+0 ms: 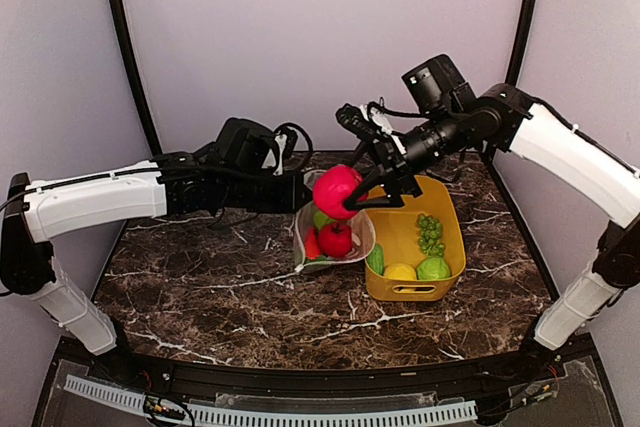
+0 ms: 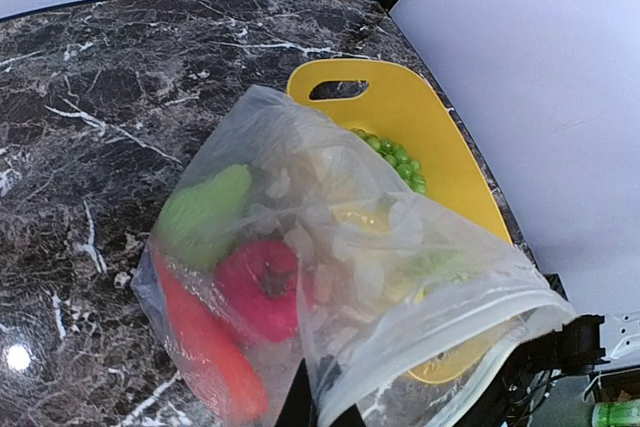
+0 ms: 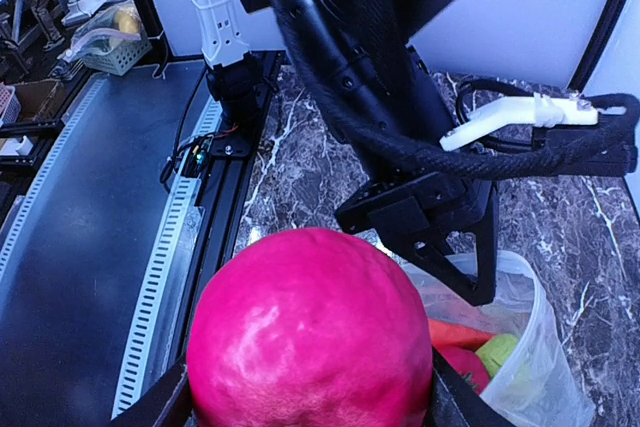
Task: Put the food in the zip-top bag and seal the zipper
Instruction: Place the fake fruit in the zipper food storage bag.
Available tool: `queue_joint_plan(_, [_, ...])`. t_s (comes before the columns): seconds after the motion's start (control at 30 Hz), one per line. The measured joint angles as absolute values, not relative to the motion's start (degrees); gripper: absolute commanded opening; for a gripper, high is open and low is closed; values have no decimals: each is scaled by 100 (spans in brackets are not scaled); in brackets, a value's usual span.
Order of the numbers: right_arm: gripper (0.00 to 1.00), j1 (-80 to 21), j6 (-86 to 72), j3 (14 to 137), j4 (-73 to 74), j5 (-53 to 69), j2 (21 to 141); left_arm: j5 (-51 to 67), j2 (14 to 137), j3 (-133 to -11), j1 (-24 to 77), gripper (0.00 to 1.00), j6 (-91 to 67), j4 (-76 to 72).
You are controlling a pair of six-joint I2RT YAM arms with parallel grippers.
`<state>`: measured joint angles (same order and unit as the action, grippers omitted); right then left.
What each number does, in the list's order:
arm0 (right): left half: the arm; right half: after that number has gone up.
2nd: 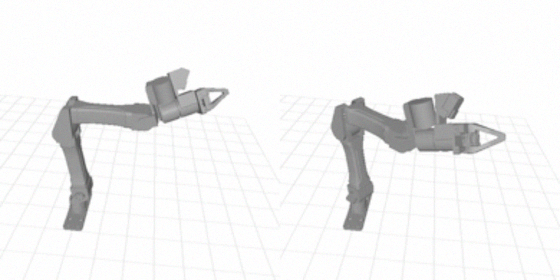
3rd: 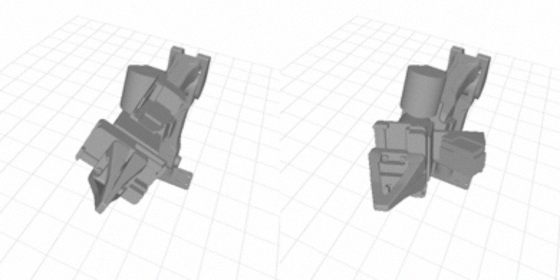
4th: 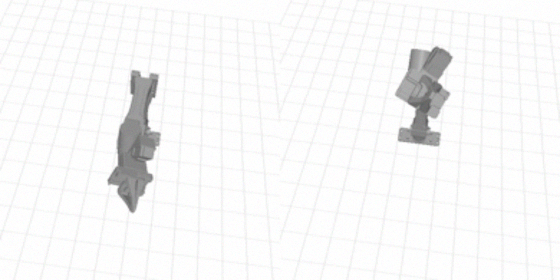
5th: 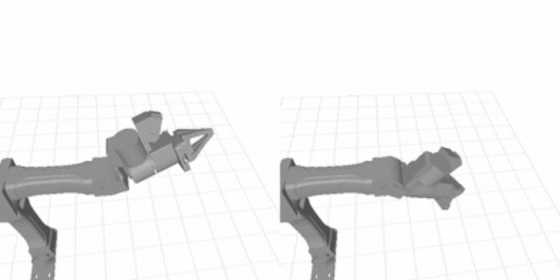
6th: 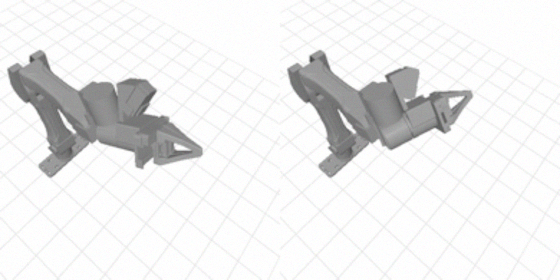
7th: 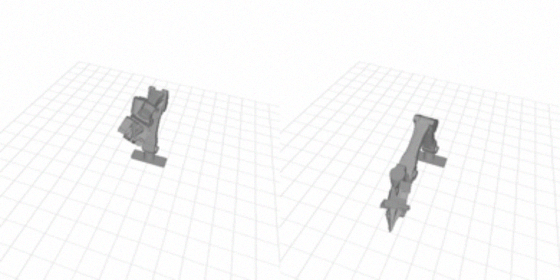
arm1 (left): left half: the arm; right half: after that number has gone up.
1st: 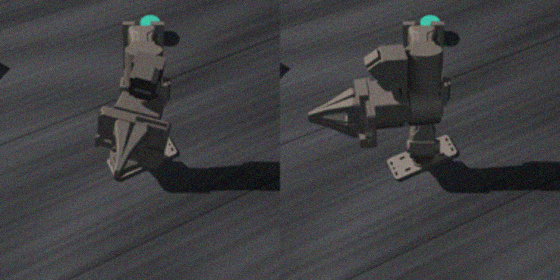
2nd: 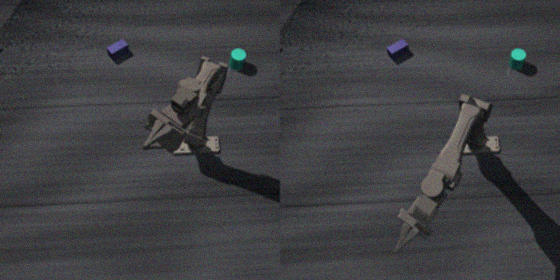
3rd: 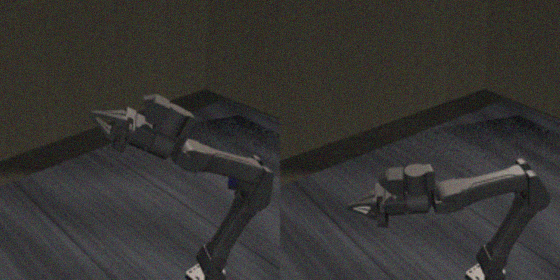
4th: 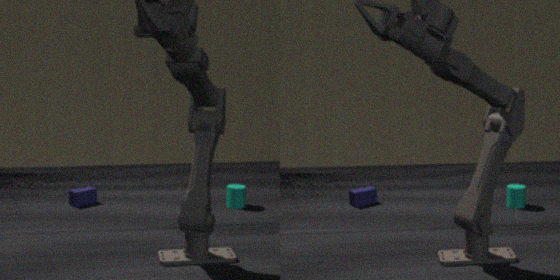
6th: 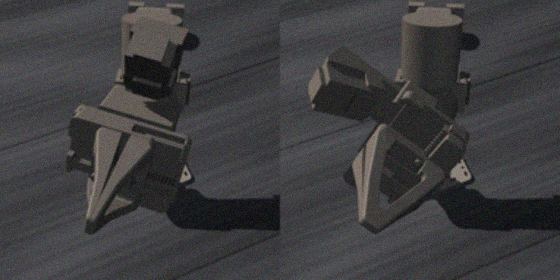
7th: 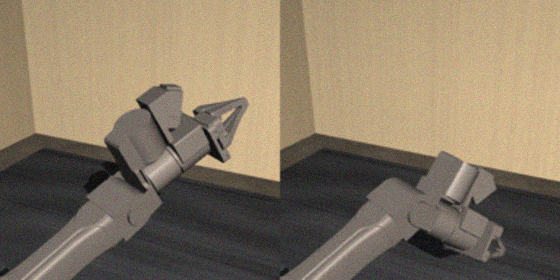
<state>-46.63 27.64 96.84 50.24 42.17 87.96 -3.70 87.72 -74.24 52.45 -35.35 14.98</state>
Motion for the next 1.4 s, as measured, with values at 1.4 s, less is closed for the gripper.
queue_joint_plan(1.4, [76,-4753,2134,10127,4727,2353,10600,-919,8486,-7695,5728,1,-4613,2585])
